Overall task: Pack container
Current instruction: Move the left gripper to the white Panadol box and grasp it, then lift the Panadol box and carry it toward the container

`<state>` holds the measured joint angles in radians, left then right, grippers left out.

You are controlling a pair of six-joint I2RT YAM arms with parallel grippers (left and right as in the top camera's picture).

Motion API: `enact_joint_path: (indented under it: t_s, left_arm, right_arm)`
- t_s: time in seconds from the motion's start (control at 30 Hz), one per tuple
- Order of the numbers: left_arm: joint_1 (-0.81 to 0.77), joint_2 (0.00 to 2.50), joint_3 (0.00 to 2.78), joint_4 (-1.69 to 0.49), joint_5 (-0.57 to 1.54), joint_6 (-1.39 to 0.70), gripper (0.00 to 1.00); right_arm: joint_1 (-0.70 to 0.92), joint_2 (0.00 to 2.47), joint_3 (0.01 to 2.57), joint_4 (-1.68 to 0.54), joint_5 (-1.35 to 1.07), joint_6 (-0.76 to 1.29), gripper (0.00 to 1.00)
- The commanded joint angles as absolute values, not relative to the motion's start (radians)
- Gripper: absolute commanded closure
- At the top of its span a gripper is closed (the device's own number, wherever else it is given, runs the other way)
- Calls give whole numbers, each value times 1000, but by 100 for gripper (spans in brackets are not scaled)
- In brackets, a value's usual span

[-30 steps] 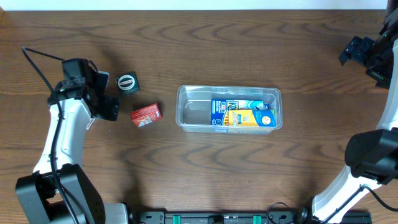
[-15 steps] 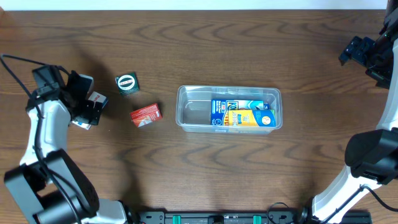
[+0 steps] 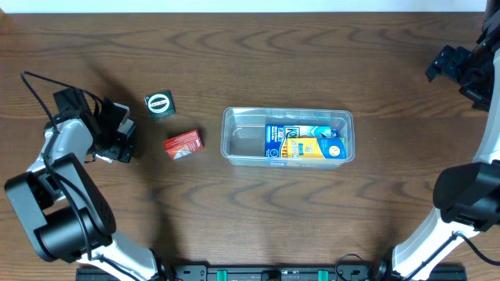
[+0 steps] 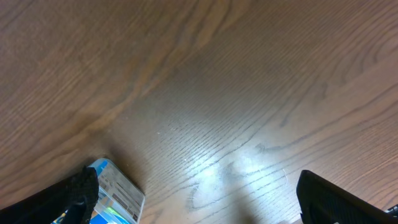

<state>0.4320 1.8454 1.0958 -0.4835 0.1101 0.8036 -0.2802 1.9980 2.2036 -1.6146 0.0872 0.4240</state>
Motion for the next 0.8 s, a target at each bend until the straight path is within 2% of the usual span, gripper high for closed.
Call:
enact_joint_path:
  t_s: [0.0, 0.3, 0.77]
  left_arm:
    - [435, 1876, 1111, -470, 128, 843, 2]
    - [435, 1942, 1111, -461, 129, 823, 2]
    - [434, 1942, 1111, -524, 129, 289, 2]
  right_arm:
    - [-289, 2001, 2217, -1616, 101, 413, 1]
    - [-289, 2001, 2217, -1616, 101, 413, 1]
    - [-289, 2001, 2217, -1616, 101, 413, 1]
